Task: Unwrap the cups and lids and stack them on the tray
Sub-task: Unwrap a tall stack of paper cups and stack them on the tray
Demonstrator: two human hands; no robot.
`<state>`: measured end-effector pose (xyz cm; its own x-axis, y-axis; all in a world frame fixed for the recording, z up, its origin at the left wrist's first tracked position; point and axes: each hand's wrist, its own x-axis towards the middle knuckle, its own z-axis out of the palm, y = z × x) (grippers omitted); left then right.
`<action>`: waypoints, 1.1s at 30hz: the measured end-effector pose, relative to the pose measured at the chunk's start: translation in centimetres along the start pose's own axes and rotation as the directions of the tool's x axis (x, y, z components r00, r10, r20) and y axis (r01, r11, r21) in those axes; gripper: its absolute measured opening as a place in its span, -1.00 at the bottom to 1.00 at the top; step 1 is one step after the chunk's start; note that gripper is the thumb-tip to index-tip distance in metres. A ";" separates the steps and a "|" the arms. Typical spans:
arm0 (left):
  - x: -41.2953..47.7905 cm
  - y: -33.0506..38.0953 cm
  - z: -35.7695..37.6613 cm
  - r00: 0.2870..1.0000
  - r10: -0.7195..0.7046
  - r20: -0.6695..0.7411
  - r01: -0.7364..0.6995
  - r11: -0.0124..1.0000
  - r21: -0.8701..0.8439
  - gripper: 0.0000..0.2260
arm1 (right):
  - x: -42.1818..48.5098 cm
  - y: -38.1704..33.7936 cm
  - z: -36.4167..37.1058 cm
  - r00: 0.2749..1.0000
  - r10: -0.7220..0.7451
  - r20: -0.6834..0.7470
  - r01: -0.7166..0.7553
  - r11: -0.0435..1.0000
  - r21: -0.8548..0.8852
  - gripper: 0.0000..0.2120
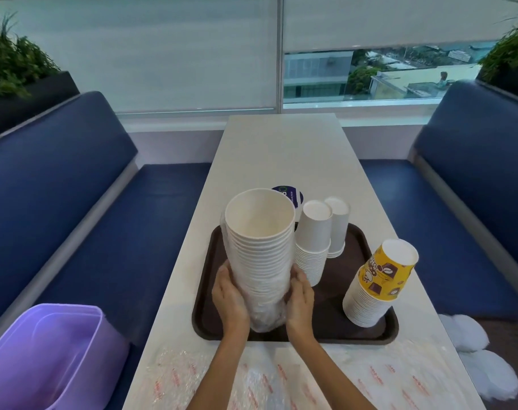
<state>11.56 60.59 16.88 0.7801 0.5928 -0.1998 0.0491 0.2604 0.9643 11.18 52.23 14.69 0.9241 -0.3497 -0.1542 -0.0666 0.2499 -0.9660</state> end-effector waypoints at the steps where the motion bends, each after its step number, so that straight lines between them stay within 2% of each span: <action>1: -0.1 1.2 0.1 1.000 0.020 0.006 -0.020 0.999 -0.030 -0.64 | -0.1 -1.0 -0.1 0.999 -0.048 -0.003 0.048 0.999 0.020 -0.68; 4: -0.8 5.3 1.2 0.990 0.129 0.058 -0.123 0.988 -0.089 -0.59 | -0.2 -4.7 0.5 0.984 -0.175 -0.023 0.177 0.979 0.104 -0.72; 7: -1.2 8.2 2.5 0.963 0.226 0.148 -0.208 0.970 -0.127 -0.54 | 0.0 -8.8 2.6 0.975 -0.222 0.032 0.215 0.965 0.153 -0.69; 9: -1.3 9.0 3.1 0.955 0.228 0.187 -0.205 0.969 -0.135 -0.57 | -0.1 -10.0 3.8 0.971 -0.230 0.060 0.218 0.961 0.170 -0.68; 15: -1.4 6.8 3.6 0.978 0.196 0.071 -0.184 0.972 -0.148 -0.64 | -0.7 -7.4 4.3 0.960 -0.275 -0.055 0.279 0.957 0.080 -0.67; 18: -1.2 4.8 3.2 0.970 0.242 0.034 -0.238 0.967 -0.093 -0.67 | -0.8 -5.4 4.2 0.951 -0.295 -0.089 0.302 0.950 0.079 -0.73; 20: -1.1 3.9 3.2 0.965 0.263 0.020 -0.260 0.962 -0.086 -0.70 | -0.6 -4.0 4.2 0.953 -0.285 -0.106 0.294 0.951 0.090 -0.76; 22: -1.4 3.3 3.1 0.966 0.259 0.013 -0.257 0.962 -0.089 -0.69 | -0.3 -2.7 4.1 0.951 -0.282 -0.125 0.290 0.955 0.056 -0.69; 26: -1.1 1.3 2.6 0.975 0.222 0.026 -0.219 0.973 -0.076 -0.51 | 0.0 -1.3 3.9 0.959 -0.248 -0.138 0.255 0.966 0.041 -0.77; 29: -1.1 0.5 2.3 0.984 0.177 0.006 -0.176 0.983 -0.060 -0.48 | 0.1 -0.1 3.7 0.964 -0.224 -0.141 0.227 0.974 0.006 -0.78; 33: -1.0 -0.7 2.1 0.988 0.153 -0.008 -0.153 0.985 -0.080 -0.53 | 0.4 0.9 3.3 0.981 -0.121 -0.150 0.138 0.985 0.107 -0.71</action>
<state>12.05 58.17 16.80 0.7737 0.6315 -0.0509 -0.1213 0.2266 0.9664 12.73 55.32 14.45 0.8585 -0.5086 -0.0653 0.1022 0.2944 -0.9502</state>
